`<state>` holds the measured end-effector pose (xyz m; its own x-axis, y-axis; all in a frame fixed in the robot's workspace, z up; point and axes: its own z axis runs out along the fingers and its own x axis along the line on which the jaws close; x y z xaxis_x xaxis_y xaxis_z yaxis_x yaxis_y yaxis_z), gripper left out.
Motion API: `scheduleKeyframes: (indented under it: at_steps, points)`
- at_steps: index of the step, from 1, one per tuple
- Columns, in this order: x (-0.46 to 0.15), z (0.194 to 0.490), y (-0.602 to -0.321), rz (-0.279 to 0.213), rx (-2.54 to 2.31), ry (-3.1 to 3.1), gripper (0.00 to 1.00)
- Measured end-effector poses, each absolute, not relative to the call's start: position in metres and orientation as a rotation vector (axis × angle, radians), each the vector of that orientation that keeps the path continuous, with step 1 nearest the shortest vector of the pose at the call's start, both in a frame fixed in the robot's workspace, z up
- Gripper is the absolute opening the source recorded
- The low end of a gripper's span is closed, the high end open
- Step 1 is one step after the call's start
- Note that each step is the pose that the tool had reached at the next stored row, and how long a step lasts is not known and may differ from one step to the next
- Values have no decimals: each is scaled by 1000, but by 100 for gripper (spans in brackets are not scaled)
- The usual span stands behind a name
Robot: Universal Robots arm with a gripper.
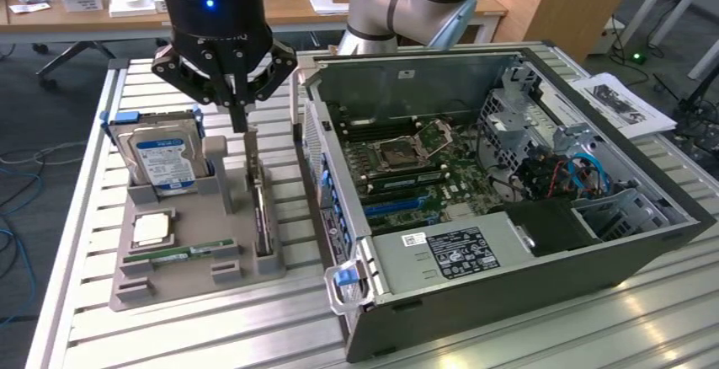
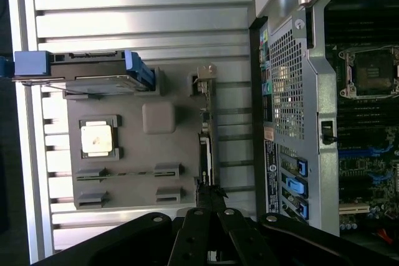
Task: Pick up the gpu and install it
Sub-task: 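Pick up the gpu and move the gpu toward the slot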
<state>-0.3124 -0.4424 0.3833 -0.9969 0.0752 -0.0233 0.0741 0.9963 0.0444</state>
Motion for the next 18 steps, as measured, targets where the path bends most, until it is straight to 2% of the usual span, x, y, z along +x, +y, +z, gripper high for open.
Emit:
scheduleKeyframes:
  at_steps: [7, 10, 12, 13, 18]
  points:
    - [-312, 383, -442, 68, 117, 3114, 11]
    - [-312, 383, -442, 68, 117, 3114, 29]
    - [-312, 383, -442, 68, 117, 3114, 29]
    - [-312, 383, -442, 68, 117, 3114, 36]
    - [-312, 383, -442, 68, 117, 3114, 36]
